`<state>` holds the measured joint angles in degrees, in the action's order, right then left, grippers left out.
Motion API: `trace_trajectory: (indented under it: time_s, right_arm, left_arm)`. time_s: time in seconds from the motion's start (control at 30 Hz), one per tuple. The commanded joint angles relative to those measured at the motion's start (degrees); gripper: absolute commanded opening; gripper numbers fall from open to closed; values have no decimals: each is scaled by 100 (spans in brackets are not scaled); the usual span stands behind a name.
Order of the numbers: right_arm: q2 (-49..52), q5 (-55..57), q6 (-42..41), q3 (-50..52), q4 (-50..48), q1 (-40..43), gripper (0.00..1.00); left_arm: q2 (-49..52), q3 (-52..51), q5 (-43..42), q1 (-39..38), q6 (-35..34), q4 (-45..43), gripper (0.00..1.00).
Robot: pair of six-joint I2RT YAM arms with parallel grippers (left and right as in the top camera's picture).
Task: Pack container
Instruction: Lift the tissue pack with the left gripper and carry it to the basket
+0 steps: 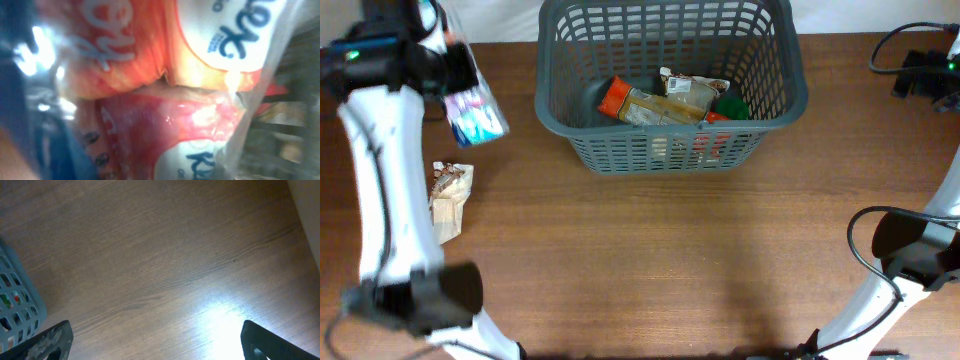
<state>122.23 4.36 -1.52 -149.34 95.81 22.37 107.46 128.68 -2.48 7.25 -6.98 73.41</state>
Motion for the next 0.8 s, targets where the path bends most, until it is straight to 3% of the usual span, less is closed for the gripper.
trace_trajectory:
  time_s: [0.0, 0.23, 0.47, 0.77]
  right_arm:
    - [79, -74, -48, 28, -20, 15, 99]
    - [79, -74, -48, 28, -20, 17, 99]
    - [79, -74, -48, 28, -20, 17, 99]
    - [79, -74, -48, 28, -20, 15, 99]
  left_arm:
    - [-894, 452, -155, -398, -35, -264, 2]
    - [-1663, 501, -258, -1370, 874, -785, 2]
    - [-1519, 496, -785, -2208, 2669, -911, 2]
    - [-651, 496, -1088, -2312, 3139, -1436, 1]
